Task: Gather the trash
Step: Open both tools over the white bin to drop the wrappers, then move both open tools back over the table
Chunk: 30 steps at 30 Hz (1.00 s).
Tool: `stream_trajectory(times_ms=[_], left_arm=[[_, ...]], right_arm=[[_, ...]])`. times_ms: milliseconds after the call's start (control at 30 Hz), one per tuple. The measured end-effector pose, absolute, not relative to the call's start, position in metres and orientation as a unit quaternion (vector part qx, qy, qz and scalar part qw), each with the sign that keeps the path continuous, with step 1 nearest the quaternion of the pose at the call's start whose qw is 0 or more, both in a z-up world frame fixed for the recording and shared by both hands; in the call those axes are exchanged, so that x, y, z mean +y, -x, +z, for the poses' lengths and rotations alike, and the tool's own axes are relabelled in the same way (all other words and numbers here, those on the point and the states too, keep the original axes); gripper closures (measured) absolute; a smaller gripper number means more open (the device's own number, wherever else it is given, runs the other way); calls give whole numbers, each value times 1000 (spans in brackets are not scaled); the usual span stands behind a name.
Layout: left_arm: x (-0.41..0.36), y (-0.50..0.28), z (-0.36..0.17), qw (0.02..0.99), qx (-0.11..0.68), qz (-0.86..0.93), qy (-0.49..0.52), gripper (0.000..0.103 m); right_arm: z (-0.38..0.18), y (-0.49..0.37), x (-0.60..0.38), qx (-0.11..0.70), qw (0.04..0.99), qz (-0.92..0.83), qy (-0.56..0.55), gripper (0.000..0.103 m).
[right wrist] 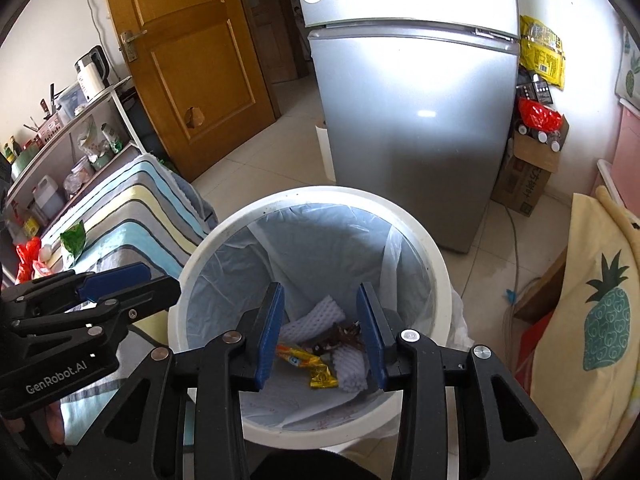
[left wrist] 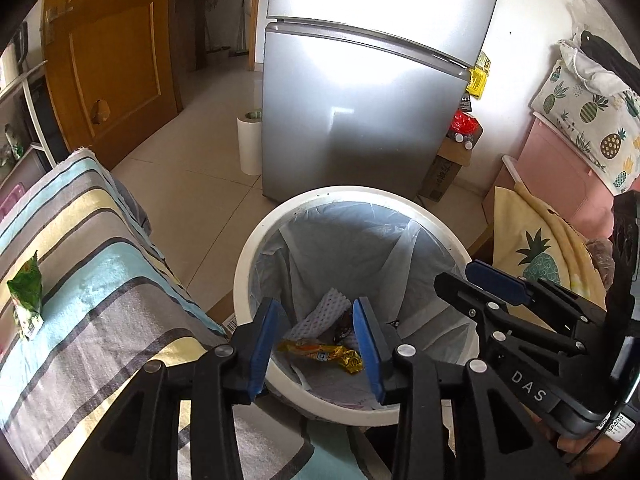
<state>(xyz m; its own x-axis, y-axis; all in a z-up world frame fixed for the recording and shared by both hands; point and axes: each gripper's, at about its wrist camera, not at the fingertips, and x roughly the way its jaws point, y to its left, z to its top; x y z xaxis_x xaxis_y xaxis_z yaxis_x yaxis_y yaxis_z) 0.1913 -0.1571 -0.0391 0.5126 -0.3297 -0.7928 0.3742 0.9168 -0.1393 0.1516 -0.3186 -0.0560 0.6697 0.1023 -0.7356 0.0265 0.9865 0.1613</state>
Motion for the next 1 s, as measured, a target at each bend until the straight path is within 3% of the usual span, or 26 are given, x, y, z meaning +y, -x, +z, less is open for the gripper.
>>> stream_trajectory(times_ms=[167, 833, 1000], left_arm=[[-141, -181, -25, 880, 435, -189, -22, 59], [-19, -149, 1, 908, 404, -102, 39, 58], [27, -141, 2, 914, 398, -58, 52, 57]], right_arm=[[-45, -147, -310, 395, 915, 26, -76, 64], [-9, -140, -217, 358, 927, 102, -30, 63], [-8, -145, -185, 357, 924, 134, -19, 49]])
